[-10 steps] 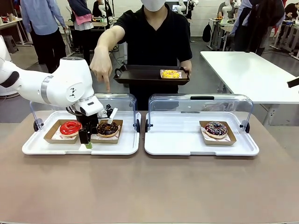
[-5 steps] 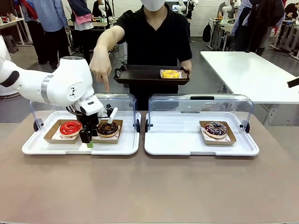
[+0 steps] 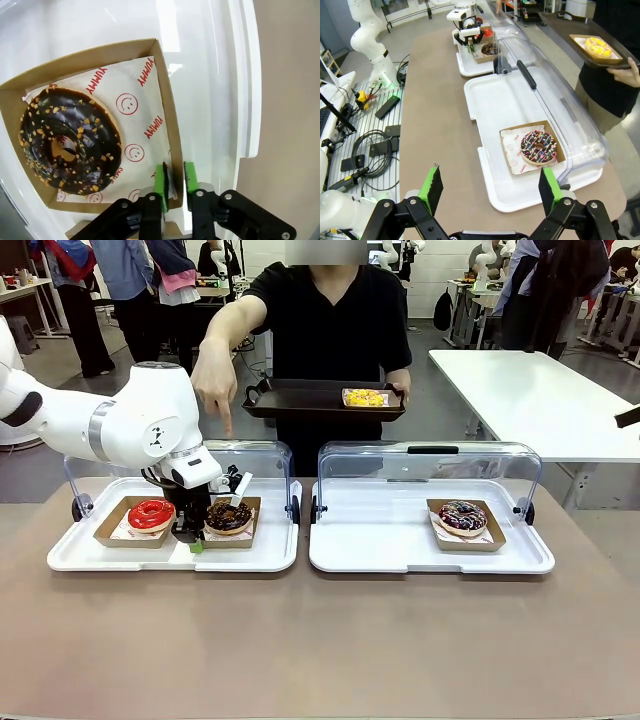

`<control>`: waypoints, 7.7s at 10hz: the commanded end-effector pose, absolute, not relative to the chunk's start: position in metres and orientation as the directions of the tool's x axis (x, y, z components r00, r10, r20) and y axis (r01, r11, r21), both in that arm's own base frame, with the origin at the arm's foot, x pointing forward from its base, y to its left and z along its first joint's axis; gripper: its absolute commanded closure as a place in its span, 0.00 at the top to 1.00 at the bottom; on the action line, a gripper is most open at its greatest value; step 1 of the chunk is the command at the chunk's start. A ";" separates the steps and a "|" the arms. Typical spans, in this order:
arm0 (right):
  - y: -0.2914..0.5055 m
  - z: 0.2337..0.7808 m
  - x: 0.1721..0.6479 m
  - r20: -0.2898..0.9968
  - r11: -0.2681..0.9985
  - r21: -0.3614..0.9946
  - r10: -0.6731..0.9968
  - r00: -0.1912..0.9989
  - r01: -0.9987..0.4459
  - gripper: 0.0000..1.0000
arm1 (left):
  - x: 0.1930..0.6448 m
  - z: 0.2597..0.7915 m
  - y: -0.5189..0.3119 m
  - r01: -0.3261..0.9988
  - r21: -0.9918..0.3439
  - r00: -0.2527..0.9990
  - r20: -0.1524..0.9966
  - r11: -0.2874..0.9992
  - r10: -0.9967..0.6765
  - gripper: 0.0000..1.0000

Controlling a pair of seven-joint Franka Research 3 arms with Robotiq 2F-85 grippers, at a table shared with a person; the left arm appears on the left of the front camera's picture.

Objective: Provide the desired donut to the person.
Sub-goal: Pick up and lift the Paper togo box containing the Donut pointed at by the person, then place the picked Paper togo box onto the Handle tray extended by the person.

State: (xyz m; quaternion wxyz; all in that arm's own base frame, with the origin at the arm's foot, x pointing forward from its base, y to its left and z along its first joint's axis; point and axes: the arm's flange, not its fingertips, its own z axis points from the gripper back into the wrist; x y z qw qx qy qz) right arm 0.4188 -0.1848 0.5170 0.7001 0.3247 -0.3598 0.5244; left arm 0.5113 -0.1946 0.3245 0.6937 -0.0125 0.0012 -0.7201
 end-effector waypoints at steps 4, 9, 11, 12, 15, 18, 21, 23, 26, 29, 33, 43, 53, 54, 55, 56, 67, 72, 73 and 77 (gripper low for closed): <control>-0.184 0.517 0.420 0.846 0.235 0.080 0.499 0.191 -0.969 1.00 | 0.513 0.328 -0.192 0.998 -0.009 -0.067 0.006 -0.067 -0.998 0.00; -0.184 0.517 0.420 0.846 0.235 0.080 0.499 0.191 -0.969 1.00 | 0.456 0.396 -0.191 0.996 -0.022 -0.083 -0.021 -0.083 -0.996 0.00; -0.184 0.517 0.420 0.846 0.235 0.080 0.499 0.191 -0.969 1.00 | 0.411 0.452 -0.190 0.994 -0.060 -0.097 -0.015 -0.095 -0.995 0.00; -0.184 0.517 0.420 0.846 0.235 0.080 0.499 0.191 -0.969 1.00 | 0.390 0.479 -0.189 0.993 -0.051 -0.109 -0.001 -0.109 -0.994 0.00; -0.184 0.517 0.420 0.846 0.235 0.080 0.499 0.191 -0.969 1.00 | 0.347 0.553 -0.184 0.997 0.012 -0.080 0.026 -0.080 -0.996 0.00; -0.184 0.517 0.420 0.846 0.235 0.080 0.499 0.191 -0.969 1.00 | 0.337 0.602 -0.184 0.996 0.092 -0.015 0.036 -0.012 -0.999 0.00; -0.184 0.517 0.420 0.846 0.235 0.080 0.499 0.191 -0.969 1.00 | 0.343 0.601 -0.180 0.995 0.099 -0.008 0.041 -0.004 -0.999 0.00; -0.184 0.517 0.420 0.846 0.235 0.080 0.499 0.191 -0.969 1.00 | 0.341 0.605 -0.178 0.996 0.088 -0.023 0.054 -0.019 -0.998 0.00; -0.184 0.517 0.420 0.846 0.235 0.080 0.499 0.191 -0.969 1.00 | 0.341 0.605 -0.178 0.996 0.088 -0.023 0.054 -0.019 -0.998 0.00; -0.184 0.517 0.420 0.846 0.235 0.080 0.499 0.191 -0.969 1.00 | 0.341 0.605 -0.178 0.996 0.088 -0.023 0.054 -0.019 -0.998 0.00; -0.184 0.517 0.420 0.846 0.235 0.080 0.499 0.191 -0.969 1.00 | 0.341 0.605 -0.178 0.996 0.088 -0.023 0.054 -0.019 -0.998 0.00; -0.184 0.517 0.420 0.846 0.235 0.080 0.499 0.191 -0.969 1.00 | 0.429 0.706 -0.227 0.975 0.213 -0.084 0.092 -0.063 -0.992 0.01; -0.184 0.517 0.420 0.846 0.235 0.080 0.499 0.191 -0.969 1.00 | 0.579 0.611 -0.279 0.999 -0.045 -0.026 -0.044 -0.024 -0.999 0.01; -0.184 0.517 0.420 0.846 0.235 0.080 0.499 0.191 -0.969 1.00 | 0.580 0.599 -0.280 0.998 -0.053 -0.033 -0.046 -0.030 -0.998 0.01; -0.184 0.517 0.420 0.846 0.235 0.080 0.499 0.191 -0.969 1.00 | 0.582 0.591 -0.280 0.998 -0.054 -0.046 -0.050 -0.043 -0.998 0.01; -0.184 0.517 0.420 0.846 0.235 0.080 0.499 0.191 -0.969 1.00 | 0.585 0.585 -0.280 0.996 -0.053 -0.069 -0.052 -0.066 -0.996 0.01; -0.184 0.517 0.420 0.846 0.235 0.080 0.499 0.191 -0.969 1.00 | 0.582 0.579 -0.279 0.991 -0.055 -0.125 -0.050 -0.122 -0.991 1.00; -0.184 0.517 0.420 0.846 0.235 0.080 0.499 0.191 -0.969 1.00 | 0.565 0.583 -0.274 0.992 -0.025 -0.124 -0.040 -0.123 -0.992 1.00; -0.184 0.517 0.420 0.846 0.235 0.080 0.499 0.191 -0.969 1.00 | 0.546 0.587 -0.263 0.992 0.015 -0.127 -0.054 -0.128 -0.990 1.00; -0.184 0.517 0.420 0.846 0.235 0.080 0.499 0.191 -0.969 1.00 | 0.450 0.579 -0.150 0.986 0.108 -0.138 0.076 -0.130 -0.988 1.00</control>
